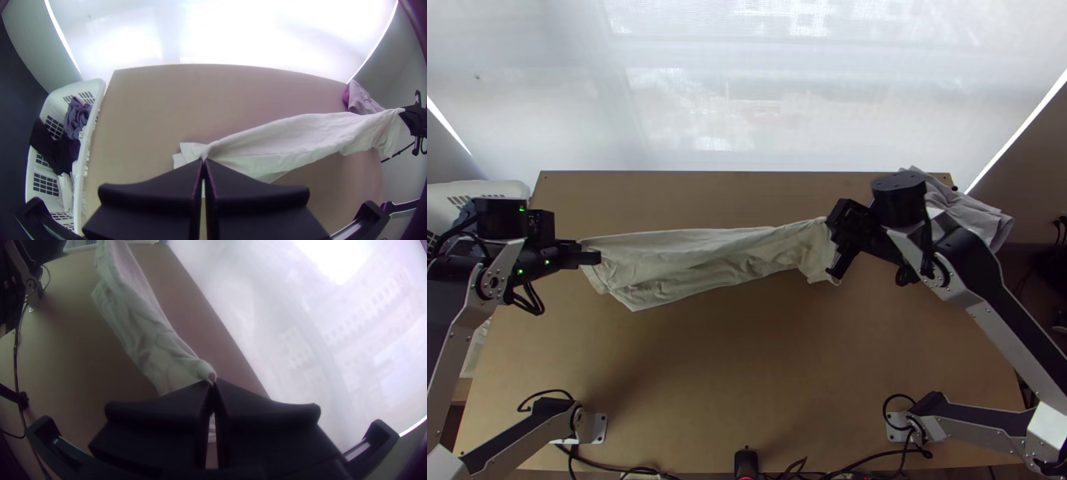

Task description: Fold the t-shirt

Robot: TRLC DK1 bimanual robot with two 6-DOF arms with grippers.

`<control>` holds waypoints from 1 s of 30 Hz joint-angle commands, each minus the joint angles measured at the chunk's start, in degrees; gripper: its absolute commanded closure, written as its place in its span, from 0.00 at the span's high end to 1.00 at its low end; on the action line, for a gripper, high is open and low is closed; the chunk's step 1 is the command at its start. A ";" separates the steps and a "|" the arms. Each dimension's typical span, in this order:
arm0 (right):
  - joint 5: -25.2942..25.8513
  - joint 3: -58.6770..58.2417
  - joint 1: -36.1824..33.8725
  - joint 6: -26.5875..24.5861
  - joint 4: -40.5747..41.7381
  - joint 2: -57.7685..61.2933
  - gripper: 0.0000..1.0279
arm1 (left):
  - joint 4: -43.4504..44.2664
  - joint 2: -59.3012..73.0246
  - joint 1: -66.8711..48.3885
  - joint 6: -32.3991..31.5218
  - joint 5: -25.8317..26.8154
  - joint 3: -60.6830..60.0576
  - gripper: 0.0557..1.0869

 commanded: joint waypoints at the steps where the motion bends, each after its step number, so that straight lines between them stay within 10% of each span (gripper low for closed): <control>1: 2.44 9.97 -4.56 0.07 -2.73 -2.62 0.03 | -1.92 -2.05 2.43 1.22 0.21 9.35 0.03; 30: 11.58 30.63 -3.77 -7.66 -0.80 -16.33 0.03 | 7.57 -10.67 4.45 6.15 0.12 41.78 0.03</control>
